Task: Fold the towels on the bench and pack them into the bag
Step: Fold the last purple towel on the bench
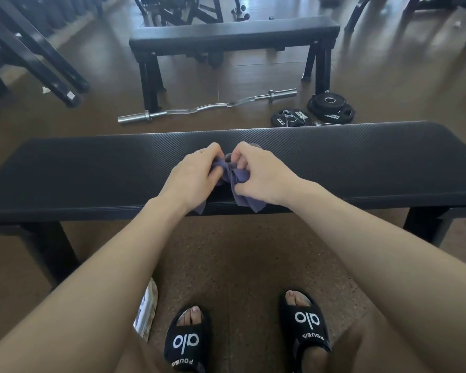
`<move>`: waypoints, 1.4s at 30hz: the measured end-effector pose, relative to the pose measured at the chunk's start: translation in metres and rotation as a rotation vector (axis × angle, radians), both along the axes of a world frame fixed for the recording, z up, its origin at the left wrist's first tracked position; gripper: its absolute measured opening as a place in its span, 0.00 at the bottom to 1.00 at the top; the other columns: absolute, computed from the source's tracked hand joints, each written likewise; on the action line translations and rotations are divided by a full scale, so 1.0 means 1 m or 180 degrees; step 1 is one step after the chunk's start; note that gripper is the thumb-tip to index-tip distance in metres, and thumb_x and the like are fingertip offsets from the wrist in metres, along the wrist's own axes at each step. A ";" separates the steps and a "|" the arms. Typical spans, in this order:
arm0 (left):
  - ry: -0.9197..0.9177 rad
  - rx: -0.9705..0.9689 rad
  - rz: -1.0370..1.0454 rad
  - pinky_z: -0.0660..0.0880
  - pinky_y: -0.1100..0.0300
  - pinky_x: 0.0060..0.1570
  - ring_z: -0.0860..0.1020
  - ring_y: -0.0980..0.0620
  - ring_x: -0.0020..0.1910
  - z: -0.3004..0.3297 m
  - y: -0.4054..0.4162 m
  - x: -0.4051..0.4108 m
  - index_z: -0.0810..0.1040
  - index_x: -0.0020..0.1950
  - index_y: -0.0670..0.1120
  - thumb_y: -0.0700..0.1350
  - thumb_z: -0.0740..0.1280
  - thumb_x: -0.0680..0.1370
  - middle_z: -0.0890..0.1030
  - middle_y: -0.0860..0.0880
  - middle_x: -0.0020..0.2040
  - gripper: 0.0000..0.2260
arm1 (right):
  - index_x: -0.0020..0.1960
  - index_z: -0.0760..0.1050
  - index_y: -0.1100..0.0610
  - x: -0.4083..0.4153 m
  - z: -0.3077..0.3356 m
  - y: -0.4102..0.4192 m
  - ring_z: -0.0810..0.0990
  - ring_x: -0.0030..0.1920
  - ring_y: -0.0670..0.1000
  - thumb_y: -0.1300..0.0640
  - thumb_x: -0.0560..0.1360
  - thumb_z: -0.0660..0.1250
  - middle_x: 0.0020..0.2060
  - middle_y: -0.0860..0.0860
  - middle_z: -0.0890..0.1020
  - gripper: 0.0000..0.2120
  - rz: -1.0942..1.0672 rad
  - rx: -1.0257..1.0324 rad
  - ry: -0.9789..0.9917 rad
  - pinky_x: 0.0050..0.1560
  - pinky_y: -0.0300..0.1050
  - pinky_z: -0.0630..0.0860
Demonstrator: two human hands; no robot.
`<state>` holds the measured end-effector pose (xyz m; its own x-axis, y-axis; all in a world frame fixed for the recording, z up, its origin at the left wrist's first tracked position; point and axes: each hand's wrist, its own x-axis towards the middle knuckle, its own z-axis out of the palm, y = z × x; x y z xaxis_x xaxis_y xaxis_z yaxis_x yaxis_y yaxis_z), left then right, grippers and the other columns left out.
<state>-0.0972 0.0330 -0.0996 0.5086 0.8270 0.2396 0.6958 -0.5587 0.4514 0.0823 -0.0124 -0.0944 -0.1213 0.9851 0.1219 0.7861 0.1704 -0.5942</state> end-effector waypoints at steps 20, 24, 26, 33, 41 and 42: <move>-0.0734 -0.0097 0.0540 0.65 0.57 0.33 0.65 0.54 0.31 0.007 0.006 -0.007 0.63 0.36 0.50 0.49 0.63 0.83 0.69 0.53 0.31 0.17 | 0.69 0.71 0.58 0.023 0.012 0.012 0.74 0.61 0.60 0.62 0.66 0.65 0.61 0.57 0.77 0.30 -0.0879 0.0981 -0.0575 0.62 0.54 0.71; -0.0757 -0.0027 0.0323 0.65 0.68 0.31 0.68 0.57 0.32 0.013 0.004 -0.004 0.65 0.36 0.53 0.49 0.65 0.83 0.71 0.54 0.32 0.17 | 0.66 0.72 0.54 0.002 -0.005 0.010 0.75 0.61 0.58 0.50 0.70 0.71 0.60 0.53 0.79 0.26 -0.0190 0.0371 -0.1077 0.62 0.53 0.70; -0.0760 0.0007 0.0288 0.66 0.68 0.32 0.69 0.57 0.33 0.013 0.003 -0.004 0.66 0.37 0.53 0.50 0.65 0.83 0.73 0.54 0.33 0.15 | 0.53 0.72 0.53 0.010 -0.009 0.012 0.78 0.54 0.58 0.53 0.72 0.70 0.52 0.53 0.81 0.12 -0.0512 0.0379 -0.1040 0.55 0.51 0.72; 0.0172 0.0197 0.0966 0.74 0.47 0.48 0.77 0.40 0.50 0.006 0.016 -0.027 0.72 0.54 0.46 0.43 0.63 0.80 0.78 0.46 0.51 0.04 | 0.44 0.78 0.56 0.022 0.005 0.010 0.78 0.41 0.50 0.64 0.71 0.66 0.38 0.49 0.82 0.05 -0.0924 0.0552 0.0547 0.44 0.48 0.75; -0.0324 0.0193 -0.0167 0.77 0.48 0.49 0.77 0.46 0.49 0.030 -0.007 0.002 0.72 0.57 0.51 0.51 0.70 0.70 0.79 0.52 0.51 0.17 | 0.41 0.78 0.49 -0.019 0.020 0.003 0.79 0.34 0.40 0.61 0.71 0.70 0.31 0.41 0.81 0.07 -0.0198 0.0346 0.1292 0.38 0.38 0.73; -0.0370 0.0137 -0.0125 0.76 0.47 0.46 0.76 0.46 0.47 0.030 -0.007 0.002 0.72 0.53 0.50 0.50 0.69 0.70 0.79 0.52 0.47 0.14 | 0.40 0.76 0.48 -0.020 0.020 0.002 0.78 0.31 0.38 0.61 0.72 0.69 0.28 0.40 0.79 0.08 -0.0165 0.0321 0.1306 0.36 0.35 0.70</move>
<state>-0.0947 0.0256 -0.0697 0.5069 0.7947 0.3338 0.6174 -0.6050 0.5028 0.0627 -0.0104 -0.0746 0.0068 0.9693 0.2457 0.4969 0.2100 -0.8420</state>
